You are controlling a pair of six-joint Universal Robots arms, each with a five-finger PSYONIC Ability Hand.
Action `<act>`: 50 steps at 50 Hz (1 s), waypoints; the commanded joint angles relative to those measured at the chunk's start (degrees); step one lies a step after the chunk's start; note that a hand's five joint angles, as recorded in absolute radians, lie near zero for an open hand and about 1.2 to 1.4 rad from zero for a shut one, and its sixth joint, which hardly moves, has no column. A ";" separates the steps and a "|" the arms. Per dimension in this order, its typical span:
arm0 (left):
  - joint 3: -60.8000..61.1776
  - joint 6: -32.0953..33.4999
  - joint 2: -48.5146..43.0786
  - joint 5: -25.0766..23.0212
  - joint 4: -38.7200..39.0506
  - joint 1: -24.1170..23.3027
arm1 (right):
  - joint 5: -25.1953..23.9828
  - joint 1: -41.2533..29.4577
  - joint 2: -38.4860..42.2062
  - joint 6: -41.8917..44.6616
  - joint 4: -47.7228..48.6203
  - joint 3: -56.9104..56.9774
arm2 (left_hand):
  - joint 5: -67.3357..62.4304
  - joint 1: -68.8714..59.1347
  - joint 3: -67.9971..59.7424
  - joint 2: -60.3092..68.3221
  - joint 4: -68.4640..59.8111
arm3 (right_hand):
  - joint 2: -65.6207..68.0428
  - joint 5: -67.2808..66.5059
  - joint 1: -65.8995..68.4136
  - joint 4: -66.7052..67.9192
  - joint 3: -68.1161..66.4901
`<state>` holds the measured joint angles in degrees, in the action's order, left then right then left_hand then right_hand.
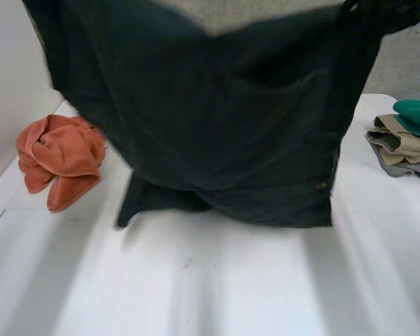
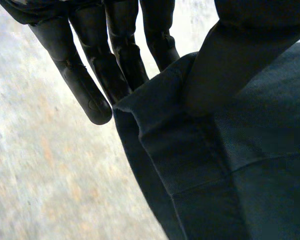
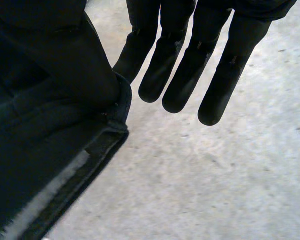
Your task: Fold the laundry.
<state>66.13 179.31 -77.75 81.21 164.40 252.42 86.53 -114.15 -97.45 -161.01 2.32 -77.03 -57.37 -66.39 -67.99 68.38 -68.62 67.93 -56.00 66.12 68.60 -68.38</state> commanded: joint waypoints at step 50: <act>-63.14 7.90 -75.71 12.73 11.48 -6.50 | 6.90 -0.81 60.63 -4.84 23.19 38.36 | 57.37 56.39 57.99 -58.38 58.62 | -57.93 56.00 -56.12 -58.60 58.38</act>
<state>0.80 187.02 -155.66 91.17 178.69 245.59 93.34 -116.07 -34.88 -161.66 36.37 -41.21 -2.87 -10.83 -12.04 11.90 -11.38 11.86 -2.51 12.84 12.42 -12.01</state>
